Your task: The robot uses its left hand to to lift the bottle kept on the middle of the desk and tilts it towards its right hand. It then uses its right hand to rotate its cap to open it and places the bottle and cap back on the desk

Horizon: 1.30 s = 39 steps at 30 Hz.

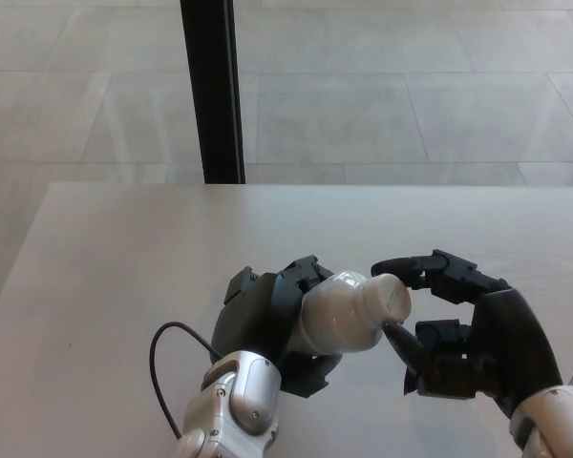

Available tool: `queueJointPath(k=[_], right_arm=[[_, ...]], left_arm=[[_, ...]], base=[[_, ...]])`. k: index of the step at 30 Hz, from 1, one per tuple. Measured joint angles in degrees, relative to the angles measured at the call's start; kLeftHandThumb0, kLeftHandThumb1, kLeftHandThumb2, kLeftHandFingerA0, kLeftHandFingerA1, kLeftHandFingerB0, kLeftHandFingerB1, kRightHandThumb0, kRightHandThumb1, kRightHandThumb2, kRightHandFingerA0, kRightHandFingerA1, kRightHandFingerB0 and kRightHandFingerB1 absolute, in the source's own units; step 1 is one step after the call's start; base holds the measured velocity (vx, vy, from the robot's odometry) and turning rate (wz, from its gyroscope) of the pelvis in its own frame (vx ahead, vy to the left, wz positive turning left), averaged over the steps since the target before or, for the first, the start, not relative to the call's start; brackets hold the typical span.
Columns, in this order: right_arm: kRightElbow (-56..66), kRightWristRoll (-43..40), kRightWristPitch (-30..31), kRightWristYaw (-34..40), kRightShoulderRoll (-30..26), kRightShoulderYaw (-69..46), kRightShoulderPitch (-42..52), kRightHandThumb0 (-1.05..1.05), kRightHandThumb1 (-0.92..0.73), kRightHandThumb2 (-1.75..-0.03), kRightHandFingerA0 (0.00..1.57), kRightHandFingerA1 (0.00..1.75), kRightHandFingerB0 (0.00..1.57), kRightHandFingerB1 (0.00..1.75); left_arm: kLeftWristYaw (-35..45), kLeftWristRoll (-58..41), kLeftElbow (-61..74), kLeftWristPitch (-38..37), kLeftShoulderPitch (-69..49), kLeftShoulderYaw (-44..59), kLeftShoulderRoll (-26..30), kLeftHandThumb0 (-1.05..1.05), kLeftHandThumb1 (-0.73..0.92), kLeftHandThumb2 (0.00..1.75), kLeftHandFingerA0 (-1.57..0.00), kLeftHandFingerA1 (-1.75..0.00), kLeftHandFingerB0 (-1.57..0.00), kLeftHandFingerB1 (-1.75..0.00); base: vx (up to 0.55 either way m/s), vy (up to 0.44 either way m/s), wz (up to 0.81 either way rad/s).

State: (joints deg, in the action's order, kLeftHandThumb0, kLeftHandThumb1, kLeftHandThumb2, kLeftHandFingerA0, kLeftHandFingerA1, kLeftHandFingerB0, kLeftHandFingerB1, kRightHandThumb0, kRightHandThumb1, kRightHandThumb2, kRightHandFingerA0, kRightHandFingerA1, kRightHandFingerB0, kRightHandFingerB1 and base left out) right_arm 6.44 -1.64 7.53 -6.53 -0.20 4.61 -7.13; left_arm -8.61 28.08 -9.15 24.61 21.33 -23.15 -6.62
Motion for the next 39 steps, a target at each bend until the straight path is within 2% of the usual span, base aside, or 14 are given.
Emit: queueJointPath(k=[8,9,10,13,16,19,20,21,24,27,29,35,36,39], right_arm=[[0.00,0.10,-0.12,0.22,0.26,-0.07,0.00,-0.46,-0.38,-1.02,1.36,1.27,0.82,0.79],[0.00,0.09,-0.12,0.25,0.30,-0.06,0.00,-0.45,-0.38,-1.03,1.36,1.29,0.87,0.81],[0.00,0.10,-0.13,0.26,0.32,-0.04,0.00,-0.45,-0.38,-1.03,1.36,1.29,0.87,0.81],[0.00,0.27,-0.36,0.32,0.18,0.09,0.00,-0.39,-0.28,-1.25,1.30,1.31,1.16,0.83],[-0.48,0.63,-1.59,0.22,-0.35,0.37,-0.04,-0.38,-0.22,-1.30,1.32,1.27,1.25,0.96],[-0.86,0.98,-2.75,0.18,-0.73,0.66,-0.15,-0.39,-0.23,-1.31,1.35,1.34,1.26,1.04],[-0.96,1.12,-3.05,0.18,-0.86,0.75,-0.17,-0.38,-0.18,-1.44,1.36,1.46,1.26,1.18],[-1.06,1.31,-3.36,0.21,-1.05,0.89,-0.19,-0.45,-0.22,-1.37,1.39,1.45,1.30,1.23],[-1.20,2.28,-4.32,0.50,-1.69,1.45,-0.28,-0.50,-0.20,-1.47,1.44,1.45,1.32,1.29],[-1.19,3.68,-5.22,0.95,-2.47,2.20,-0.42,-0.55,-0.24,-1.44,1.46,1.49,1.32,1.34],[-0.84,4.98,-5.49,1.43,-2.90,2.89,-0.43,-0.21,-0.37,-1.19,1.40,1.34,1.47,1.36],[0.77,8.15,-5.86,2.17,-4.91,4.18,-0.60,-0.22,-0.37,-1.18,1.41,1.34,1.48,1.36],[0.94,8.47,-5.87,2.20,-5.07,4.21,-0.65,-0.59,-0.25,-1.48,1.45,1.55,1.31,1.37],[1.23,9.68,-5.94,2.43,-5.84,4.26,-1.03,-0.60,-0.23,-1.51,1.43,1.58,1.29,1.39]], left_arm=[[-0.29,0.00,-0.12,-0.01,0.00,0.04,-0.28,0.00,0.62,1.04,-0.81,-1.75,-0.69,-1.24],[-0.29,0.00,-0.16,-0.01,0.00,0.06,-0.28,0.00,0.63,0.98,-0.82,-1.57,-0.60,-0.69],[-0.30,0.00,-0.18,-0.02,0.00,0.08,-0.27,0.00,0.63,0.98,-0.82,-1.57,-0.60,-0.69],[-0.42,0.02,-0.26,-0.13,0.00,0.03,-0.20,-0.03,0.67,0.87,-0.81,-1.75,-0.74,-1.39],[-0.50,0.03,-0.42,-0.84,-0.14,-0.10,0.17,0.00,0.60,1.05,-0.86,-1.75,-0.75,-1.45],[-0.79,0.05,-0.57,-1.36,-0.34,-0.10,0.14,0.00,0.61,1.07,-0.83,-1.75,-0.74,-1.26],[-0.87,0.07,-0.59,-1.49,-0.40,-0.10,0.12,0.02,0.56,1.16,-1.15,-1.42,-0.95,-1.23],[-0.91,0.08,-0.60,-1.58,-0.49,-0.10,0.11,0.00,0.56,1.18,-0.83,-1.75,-0.75,-1.50],[-0.92,0.16,-0.53,-1.76,-0.75,-0.09,0.09,-0.03,0.62,1.09,-0.83,-1.75,-0.73,-1.45],[-0.86,0.28,-0.41,-1.76,-0.87,-0.09,0.09,-0.01,0.58,1.13,-1.18,-1.46,-0.94,-1.25],[-0.81,0.30,-0.28,-1.76,-1.02,-0.03,0.12,-0.03,0.63,1.09,-0.85,-1.75,-0.75,-1.48],[-0.72,0.33,-0.01,-1.96,-1.42,0.13,0.23,-0.01,0.61,1.11,-0.83,-1.75,-0.76,-1.45],[-0.72,0.34,0.00,-1.99,-1.45,0.14,0.25,-0.04,0.60,1.12,-1.15,-1.45,-0.91,-1.23],[-0.66,0.36,0.07,-1.96,-1.54,0.20,0.24,-0.02,0.66,0.95,-0.81,-1.75,-0.71,-1.43]], base=[[0.00,0.000,0.00],[0.00,0.000,0.00],[0.00,0.000,0.00],[0.00,0.000,0.00],[0.00,0.000,0.00],[0.00,0.000,0.00],[0.00,0.000,0.00],[0.00,0.000,0.00],[0.00,0.000,0.00],[0.00,0.000,0.00],[0.00,0.000,0.00],[0.00,0.000,0.00],[0.00,0.000,0.00],[0.00,0.000,0.00]])
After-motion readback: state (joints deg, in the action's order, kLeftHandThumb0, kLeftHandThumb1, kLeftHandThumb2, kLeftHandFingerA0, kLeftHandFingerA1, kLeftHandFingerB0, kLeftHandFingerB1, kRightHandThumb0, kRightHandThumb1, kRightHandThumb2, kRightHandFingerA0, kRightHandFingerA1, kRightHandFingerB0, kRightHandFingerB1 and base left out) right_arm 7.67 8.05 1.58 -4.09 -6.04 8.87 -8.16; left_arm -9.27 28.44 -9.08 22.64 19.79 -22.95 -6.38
